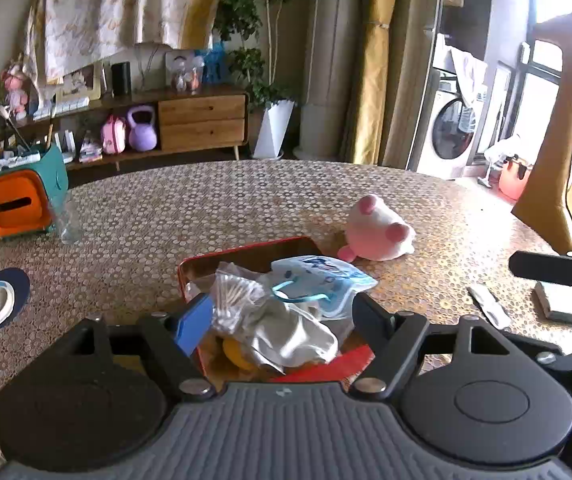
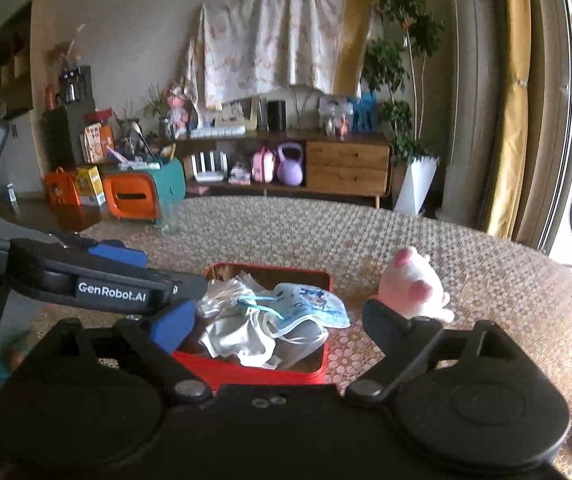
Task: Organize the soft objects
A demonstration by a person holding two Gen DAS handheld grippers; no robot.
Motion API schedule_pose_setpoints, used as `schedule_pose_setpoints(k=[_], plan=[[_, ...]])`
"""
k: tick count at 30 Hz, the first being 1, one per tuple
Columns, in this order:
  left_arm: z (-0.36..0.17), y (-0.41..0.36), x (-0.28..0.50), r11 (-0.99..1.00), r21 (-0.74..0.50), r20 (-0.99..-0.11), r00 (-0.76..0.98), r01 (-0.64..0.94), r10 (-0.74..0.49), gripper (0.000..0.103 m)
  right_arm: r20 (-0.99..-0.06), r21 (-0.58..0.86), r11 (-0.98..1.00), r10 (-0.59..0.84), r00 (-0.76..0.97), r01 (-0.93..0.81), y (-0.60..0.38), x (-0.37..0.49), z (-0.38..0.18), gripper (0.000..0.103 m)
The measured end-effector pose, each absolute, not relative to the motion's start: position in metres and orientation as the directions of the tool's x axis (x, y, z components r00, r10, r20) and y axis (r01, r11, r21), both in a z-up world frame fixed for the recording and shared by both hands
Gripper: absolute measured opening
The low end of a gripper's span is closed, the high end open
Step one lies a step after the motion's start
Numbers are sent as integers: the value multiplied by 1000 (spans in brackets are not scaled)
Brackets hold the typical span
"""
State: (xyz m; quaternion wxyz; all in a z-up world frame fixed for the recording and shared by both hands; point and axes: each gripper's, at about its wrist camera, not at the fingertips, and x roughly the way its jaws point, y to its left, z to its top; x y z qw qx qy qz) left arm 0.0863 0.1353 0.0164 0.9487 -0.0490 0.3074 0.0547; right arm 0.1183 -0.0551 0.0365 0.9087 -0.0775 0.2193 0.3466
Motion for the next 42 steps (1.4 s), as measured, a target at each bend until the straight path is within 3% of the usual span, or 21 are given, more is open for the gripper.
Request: schedule_pose_setpoints(k=[7, 10, 14, 16, 18, 42], plan=[[16, 117, 67, 991, -65, -572, 818, -118, 60, 77, -381, 34, 764, 606, 698, -644, -93, 97, 39, 100], [14, 109, 61, 993, -64, -570, 820, -98, 44, 84, -372, 57, 771, 606, 703, -634, -103, 92, 36, 102], [14, 97, 47, 997, -45, -539, 842, -68, 33, 84, -366, 77, 775, 608, 705, -628, -109, 88, 33, 102], [14, 91, 39, 998, -29, -517, 855, -62, 38, 90, -361, 91, 776, 610, 706, -624, -112, 85, 30, 103], [14, 87, 33, 999, -21, -501, 865, -43, 27, 101, -355, 106, 776, 614, 705, -622, -116, 83, 28, 103], [17, 67, 8, 997, -61, -449, 893, -49, 16, 102, -301, 152, 801, 595, 745, -578, -141, 61, 27, 103]])
